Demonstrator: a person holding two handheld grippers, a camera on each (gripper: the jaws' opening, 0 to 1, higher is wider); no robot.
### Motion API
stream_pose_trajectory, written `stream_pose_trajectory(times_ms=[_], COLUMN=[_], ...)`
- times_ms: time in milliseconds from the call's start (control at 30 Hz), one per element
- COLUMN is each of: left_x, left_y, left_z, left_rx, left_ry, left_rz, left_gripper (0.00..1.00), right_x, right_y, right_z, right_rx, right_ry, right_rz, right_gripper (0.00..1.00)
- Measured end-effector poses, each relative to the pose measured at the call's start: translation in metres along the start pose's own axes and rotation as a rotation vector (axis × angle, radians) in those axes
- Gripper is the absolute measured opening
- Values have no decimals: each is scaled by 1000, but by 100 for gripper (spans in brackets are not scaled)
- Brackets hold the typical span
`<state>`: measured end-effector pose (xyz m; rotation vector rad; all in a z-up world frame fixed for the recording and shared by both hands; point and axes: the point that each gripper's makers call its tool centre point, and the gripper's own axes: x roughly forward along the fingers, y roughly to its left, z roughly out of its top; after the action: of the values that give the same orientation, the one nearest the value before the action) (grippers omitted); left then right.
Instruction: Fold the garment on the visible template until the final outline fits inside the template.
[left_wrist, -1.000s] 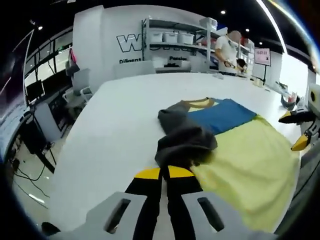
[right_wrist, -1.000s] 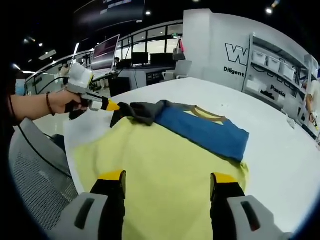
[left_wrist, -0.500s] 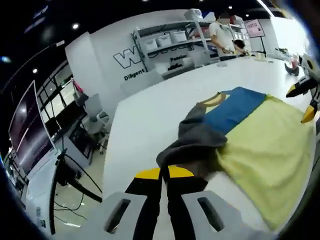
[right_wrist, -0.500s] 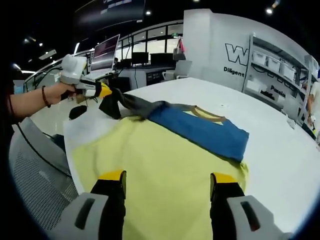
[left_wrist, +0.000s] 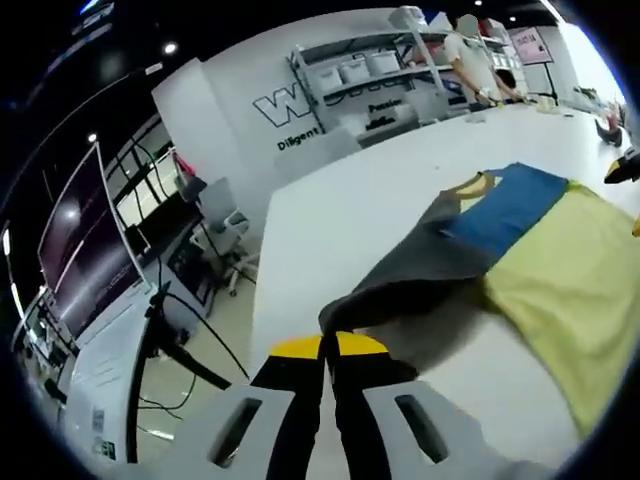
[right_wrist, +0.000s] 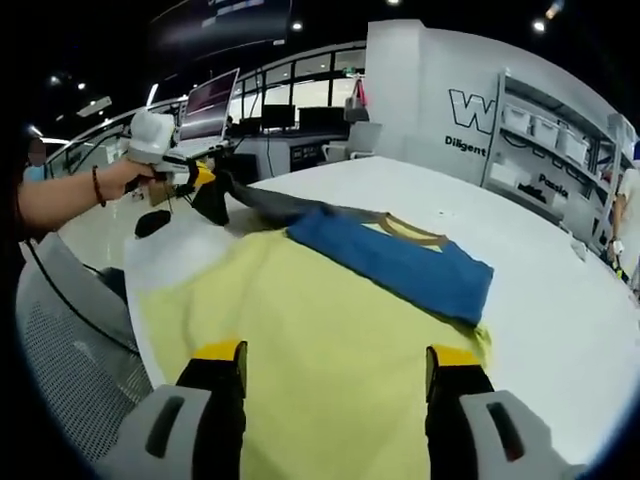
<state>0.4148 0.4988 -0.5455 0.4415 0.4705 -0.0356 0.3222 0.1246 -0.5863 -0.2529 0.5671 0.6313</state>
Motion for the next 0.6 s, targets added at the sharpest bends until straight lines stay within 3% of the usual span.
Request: stream_pose_trajectory(times_ms=[267, 367, 600], left_x=[21, 25, 27], left_y=[19, 25, 33], left_z=[12, 15, 25], left_rx=[31, 35, -125], left_ry=[-13, -12, -77], left_rz=[31, 52, 72], left_gripper=[0, 0, 0], right_x=[0, -2, -4], right_y=[0, -11, -15], right_z=[1, 6, 8], right_rx=[-17, -2, 41], right_ry=[-9, -44, -64], right_rz=[-5, -50, -62], right_gripper=[76, 87, 91])
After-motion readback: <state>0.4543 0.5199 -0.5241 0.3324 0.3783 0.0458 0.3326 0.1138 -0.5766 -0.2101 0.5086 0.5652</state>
